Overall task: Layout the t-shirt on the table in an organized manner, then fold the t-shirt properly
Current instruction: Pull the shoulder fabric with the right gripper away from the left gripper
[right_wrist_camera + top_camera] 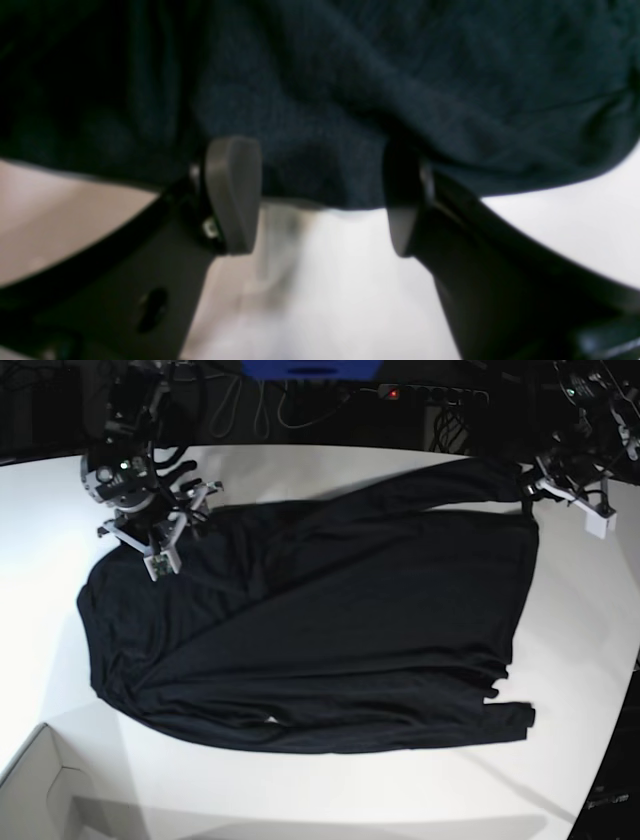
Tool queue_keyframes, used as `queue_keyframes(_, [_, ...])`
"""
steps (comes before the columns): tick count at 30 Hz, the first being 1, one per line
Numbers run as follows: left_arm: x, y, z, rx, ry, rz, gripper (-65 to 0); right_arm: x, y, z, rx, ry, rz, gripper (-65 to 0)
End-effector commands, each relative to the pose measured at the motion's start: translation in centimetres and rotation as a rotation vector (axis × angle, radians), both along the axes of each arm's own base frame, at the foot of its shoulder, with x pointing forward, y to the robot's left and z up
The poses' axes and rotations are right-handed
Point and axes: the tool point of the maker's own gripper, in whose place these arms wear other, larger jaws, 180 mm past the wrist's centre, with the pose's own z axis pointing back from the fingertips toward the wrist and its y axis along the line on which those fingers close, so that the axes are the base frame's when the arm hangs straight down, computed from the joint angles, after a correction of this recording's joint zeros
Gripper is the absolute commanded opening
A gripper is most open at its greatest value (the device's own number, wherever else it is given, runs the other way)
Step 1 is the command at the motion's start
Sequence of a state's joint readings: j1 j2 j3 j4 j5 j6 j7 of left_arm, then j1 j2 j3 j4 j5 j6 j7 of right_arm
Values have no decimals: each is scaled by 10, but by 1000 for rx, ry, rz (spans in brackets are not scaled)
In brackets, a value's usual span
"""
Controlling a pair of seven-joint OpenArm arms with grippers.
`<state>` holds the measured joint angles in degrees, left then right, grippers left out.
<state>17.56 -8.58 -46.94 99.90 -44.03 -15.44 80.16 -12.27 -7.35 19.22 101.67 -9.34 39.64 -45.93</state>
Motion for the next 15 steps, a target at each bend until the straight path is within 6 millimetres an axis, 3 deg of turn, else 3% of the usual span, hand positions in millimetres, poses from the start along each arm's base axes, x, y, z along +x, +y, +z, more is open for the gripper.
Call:
queue_keyframes(1, [6, 4, 10, 16, -35, -9, -649, 6, 2, 7, 10, -36, 9, -258])
queue_keyframes(6, [5, 4, 9, 16, -32, -8, -649, 3, 5, 3, 16, -24, 13, -279])
queue_keyframes(8, [4, 4, 9, 15, -30, -8, -649, 2, 4, 3, 16, -22, 9, -349])
queue_keyframes(13, [3, 5, 9, 15, -28, -6, -649, -6, 1, -1, 8, -4, 9, -650])
queue_keyframes(15, [3, 5, 9, 15, -28, -6, -649, -12, -6, -3, -11, 8, 14, -650])
